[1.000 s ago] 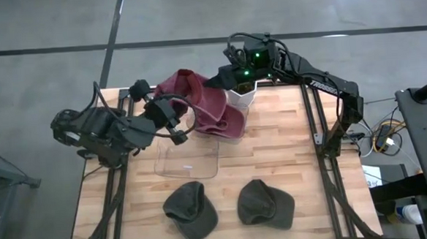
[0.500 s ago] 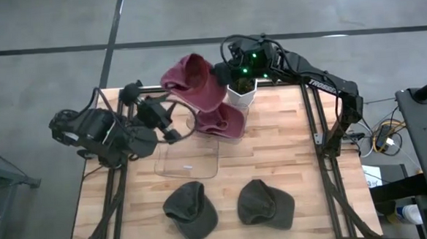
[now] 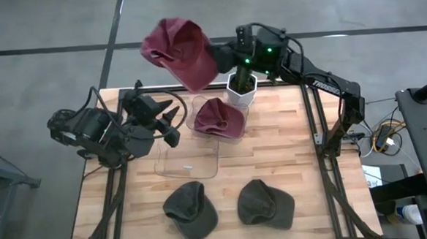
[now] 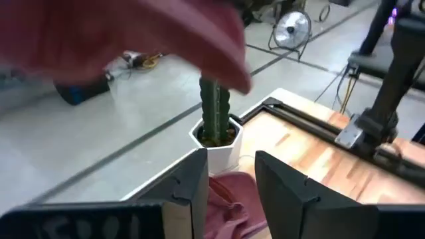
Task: Pick & Place hat
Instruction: Put the red cap into the top transparent bin
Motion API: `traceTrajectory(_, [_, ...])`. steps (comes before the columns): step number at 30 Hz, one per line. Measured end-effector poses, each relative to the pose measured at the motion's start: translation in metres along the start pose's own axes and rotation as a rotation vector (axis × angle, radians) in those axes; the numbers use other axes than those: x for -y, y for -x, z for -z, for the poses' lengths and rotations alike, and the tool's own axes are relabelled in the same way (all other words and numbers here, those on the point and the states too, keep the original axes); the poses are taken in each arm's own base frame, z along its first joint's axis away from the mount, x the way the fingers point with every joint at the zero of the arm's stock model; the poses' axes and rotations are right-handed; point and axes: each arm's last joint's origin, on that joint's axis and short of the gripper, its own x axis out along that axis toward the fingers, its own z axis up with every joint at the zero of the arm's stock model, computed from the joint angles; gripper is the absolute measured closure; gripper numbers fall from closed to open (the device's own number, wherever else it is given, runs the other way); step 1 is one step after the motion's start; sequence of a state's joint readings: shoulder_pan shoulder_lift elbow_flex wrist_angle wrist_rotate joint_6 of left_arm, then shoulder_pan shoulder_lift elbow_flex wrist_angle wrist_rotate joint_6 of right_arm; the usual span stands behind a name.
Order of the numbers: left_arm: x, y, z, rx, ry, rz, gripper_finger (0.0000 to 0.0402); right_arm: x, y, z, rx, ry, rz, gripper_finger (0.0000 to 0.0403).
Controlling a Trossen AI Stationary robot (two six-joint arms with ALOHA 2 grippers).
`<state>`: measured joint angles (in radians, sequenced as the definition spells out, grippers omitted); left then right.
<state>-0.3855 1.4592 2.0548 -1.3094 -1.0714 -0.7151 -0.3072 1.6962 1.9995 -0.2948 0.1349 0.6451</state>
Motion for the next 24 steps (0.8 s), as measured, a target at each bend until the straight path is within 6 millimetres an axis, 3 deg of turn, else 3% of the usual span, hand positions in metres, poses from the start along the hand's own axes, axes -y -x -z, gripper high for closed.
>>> traceTrajectory(7, [-0.009, 0.005, -0.007, 0.058, 0.23, -0.02, 0.0284, -0.021, 0.007, -0.009, 0.124, 0.124, -0.116, 0.039])
traceTrajectory(11, [-0.007, 0.01, -0.017, 0.132, 0.33, -0.005, 0.0284, -0.029, 0.01, -0.006, 0.162, 0.211, -0.096, 0.039])
traceTrajectory(18, [0.004, 0.016, -0.042, 0.244, 0.391, 0.087, 0.0284, -0.046, 0.016, -0.009, 0.29, 0.3, -0.14, 0.039])
traceTrajectory(24, [0.012, 0.014, -0.044, 0.265, 0.396, 0.088, 0.0284, -0.049, 0.019, -0.014, 0.362, 0.25, -0.12, 0.039])
